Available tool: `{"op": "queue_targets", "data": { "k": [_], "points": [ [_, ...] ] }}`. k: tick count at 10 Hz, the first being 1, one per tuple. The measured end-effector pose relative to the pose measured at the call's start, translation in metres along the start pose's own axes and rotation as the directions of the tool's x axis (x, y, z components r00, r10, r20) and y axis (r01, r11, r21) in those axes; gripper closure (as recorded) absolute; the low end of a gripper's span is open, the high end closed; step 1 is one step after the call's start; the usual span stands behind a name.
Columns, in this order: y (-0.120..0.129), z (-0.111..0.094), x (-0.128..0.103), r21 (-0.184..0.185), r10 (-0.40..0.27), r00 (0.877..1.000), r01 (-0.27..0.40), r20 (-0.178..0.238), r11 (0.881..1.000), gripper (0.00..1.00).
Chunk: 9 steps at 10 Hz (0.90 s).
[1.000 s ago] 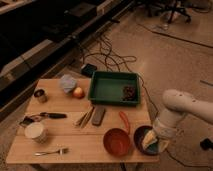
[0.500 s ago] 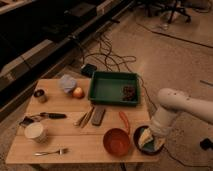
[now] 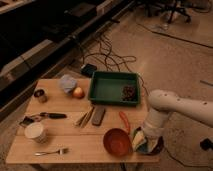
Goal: Wipe purple bowl with sponge
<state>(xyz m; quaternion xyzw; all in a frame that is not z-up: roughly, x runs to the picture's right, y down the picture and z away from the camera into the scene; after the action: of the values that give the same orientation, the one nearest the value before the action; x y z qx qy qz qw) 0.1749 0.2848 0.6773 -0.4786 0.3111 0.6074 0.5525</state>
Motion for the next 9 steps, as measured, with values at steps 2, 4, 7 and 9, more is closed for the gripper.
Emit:
{"op": "queue_targets", "data": {
  "k": [2, 4, 7, 9],
  "points": [
    [0.008, 0.008, 0.016, 0.012, -0.017, 1.0, 0.017, -0.004, 1.0, 1.0],
    [0.001, 0.007, 0.033, 0.016, -0.007, 1.0, 0.007, 0.01, 1.0, 1.0],
    [-0.028, 0.008, 0.05, -0.004, 0.031, 1.0, -0.031, 0.005, 1.0, 1.0],
    [-0.036, 0.011, 0.051, -0.018, 0.046, 0.999, -0.046, -0.004, 0.999, 1.0]
  ]
}}
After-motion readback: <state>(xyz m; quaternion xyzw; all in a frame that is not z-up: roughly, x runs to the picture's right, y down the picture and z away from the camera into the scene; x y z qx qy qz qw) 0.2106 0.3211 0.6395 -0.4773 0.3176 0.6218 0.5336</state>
